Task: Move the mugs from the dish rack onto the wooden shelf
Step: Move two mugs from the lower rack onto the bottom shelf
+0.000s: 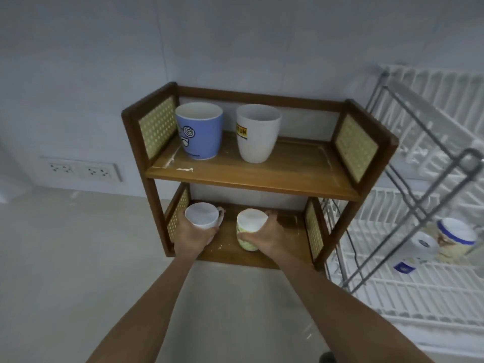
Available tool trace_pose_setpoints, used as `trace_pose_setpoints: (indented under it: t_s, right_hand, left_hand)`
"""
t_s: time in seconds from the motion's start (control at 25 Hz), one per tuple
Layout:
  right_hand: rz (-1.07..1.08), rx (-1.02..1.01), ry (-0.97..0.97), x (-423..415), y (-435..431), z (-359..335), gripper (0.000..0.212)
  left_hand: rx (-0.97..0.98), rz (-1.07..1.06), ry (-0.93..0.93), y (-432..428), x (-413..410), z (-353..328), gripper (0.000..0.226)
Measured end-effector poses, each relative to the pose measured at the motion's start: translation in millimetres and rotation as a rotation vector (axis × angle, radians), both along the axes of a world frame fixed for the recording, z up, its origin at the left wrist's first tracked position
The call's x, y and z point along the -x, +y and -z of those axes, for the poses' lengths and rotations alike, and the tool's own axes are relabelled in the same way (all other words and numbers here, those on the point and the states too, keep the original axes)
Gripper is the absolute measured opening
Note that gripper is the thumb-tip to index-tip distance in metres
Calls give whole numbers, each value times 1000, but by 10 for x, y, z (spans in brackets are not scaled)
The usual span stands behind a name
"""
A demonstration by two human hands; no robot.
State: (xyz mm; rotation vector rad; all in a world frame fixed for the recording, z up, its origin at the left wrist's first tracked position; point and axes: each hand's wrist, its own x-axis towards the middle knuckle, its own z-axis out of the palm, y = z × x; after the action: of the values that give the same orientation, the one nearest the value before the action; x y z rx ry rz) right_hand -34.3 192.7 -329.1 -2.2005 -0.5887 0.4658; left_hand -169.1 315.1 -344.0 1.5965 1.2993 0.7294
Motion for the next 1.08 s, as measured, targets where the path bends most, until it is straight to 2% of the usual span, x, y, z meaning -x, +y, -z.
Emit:
trace_pose_setpoints:
  t_s: [0.16, 0.4, 0.48, 0.6, 0.76, 0.84, 0.92, 1.08]
  right_hand:
    - [29, -15, -10, -42, 193, 172, 98]
    - [-23, -19, 4, -15, 200, 287, 102]
    - [-54, -42, 56, 42, 132, 240, 102]
    - [-151, -112, 55, 181, -195, 67, 90]
    - [-283, -150, -29, 408, -1140, -184, 83]
    - [-317, -237, 14, 448, -1700, -314, 71]
    - [-311, -310, 26, 353, -2248, -445, 54]
    - [-225, -290, -103, -239, -3023, -595, 40]
  left_hand:
    - [-6, -83, 33, 103, -110, 138, 107]
    - [-47, -60, -33, 74, -109, 211, 96]
    - [-112, -57, -92, -42, -60, 140, 86]
    - [-207, -6, -145, -409, 74, 62, 66]
    - [-274, 277, 5, -1117, 173, -50, 46]
    - [-256, 517, -38, -1482, 168, -180, 34]
    - [-252, 742, -77, -1857, 123, -314, 34]
    - [-383, 1060, -118, -2604, -187, -547, 20]
